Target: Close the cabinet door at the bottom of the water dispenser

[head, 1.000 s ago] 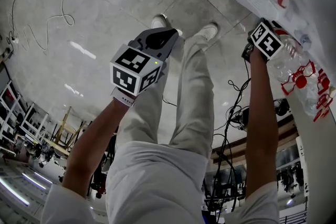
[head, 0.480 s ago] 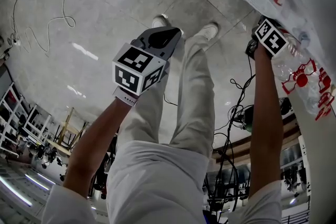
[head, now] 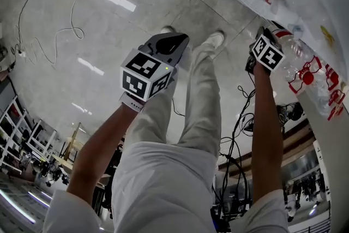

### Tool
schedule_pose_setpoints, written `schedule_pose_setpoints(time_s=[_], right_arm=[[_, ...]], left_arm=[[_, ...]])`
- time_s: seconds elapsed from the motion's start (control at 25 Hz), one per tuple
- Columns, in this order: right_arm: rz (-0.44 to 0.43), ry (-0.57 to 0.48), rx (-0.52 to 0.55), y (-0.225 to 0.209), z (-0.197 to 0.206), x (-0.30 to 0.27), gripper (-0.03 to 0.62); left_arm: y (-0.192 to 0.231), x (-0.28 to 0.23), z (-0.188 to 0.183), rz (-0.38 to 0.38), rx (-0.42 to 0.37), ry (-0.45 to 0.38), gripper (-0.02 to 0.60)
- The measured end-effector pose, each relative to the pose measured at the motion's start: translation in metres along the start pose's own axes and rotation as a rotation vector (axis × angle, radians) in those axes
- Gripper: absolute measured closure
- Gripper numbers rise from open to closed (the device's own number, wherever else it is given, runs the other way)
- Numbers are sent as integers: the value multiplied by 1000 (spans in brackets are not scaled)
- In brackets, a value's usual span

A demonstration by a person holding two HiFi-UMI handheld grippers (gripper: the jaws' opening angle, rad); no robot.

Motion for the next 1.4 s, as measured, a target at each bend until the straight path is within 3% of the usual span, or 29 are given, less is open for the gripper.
schedule_pose_setpoints(time_s=[0.28, 0.44, 0.84, 1.16, 1.4], right_arm=[[-65, -69, 135, 32, 9, 54, 580], [-113, -106, 204, 53, 10, 90, 583], [-218, -237, 241, 86, 7, 200, 583], [-224, -384, 237, 99, -1, 304, 583], [-241, -498, 256, 115, -8, 378, 583]], left_arm=[[-15, 43, -18, 5, -52, -34, 575], [-27, 71, -23, 21, -69, -60, 575], [-64, 148, -29, 53, -125, -127, 575], [-82, 213, -38, 51, -153, -204, 575], [-97, 260, -49, 51, -182, -307, 575]])
Point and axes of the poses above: the fingertips, and each gripper's own axes: x backward along the fingers, y to its left, z out of its underside, the point moved 8 cm from there along x, backward along the fingers, and after that the axes turned 10 degrees about y, right-handed, at the moved point
